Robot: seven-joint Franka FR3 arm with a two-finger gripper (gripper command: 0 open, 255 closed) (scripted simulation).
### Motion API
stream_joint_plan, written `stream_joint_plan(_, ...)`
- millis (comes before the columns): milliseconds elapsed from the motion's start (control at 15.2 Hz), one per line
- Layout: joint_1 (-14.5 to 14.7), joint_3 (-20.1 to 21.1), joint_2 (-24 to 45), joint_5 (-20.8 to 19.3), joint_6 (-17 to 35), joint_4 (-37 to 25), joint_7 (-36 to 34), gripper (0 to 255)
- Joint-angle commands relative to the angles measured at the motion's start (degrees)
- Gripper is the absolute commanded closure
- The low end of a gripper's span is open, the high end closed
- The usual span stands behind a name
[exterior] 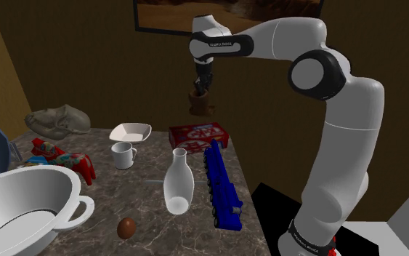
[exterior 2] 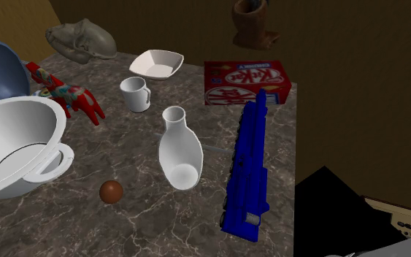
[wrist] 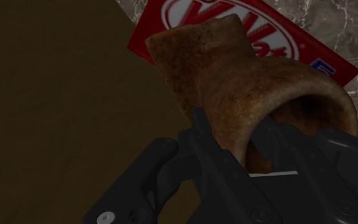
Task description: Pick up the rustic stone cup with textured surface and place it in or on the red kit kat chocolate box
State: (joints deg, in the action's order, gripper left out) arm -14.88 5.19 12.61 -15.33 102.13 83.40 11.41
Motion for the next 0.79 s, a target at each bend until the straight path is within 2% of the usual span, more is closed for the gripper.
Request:
stream_joint_plan(0, 0.0, 0.0, -0.1, -0.1, 1.5, 1.5, -0.4, 255)
stream_joint_plan(726, -0.3, -0.2, -0.1, -0.7, 9.7, 9.9, -2.3, 255)
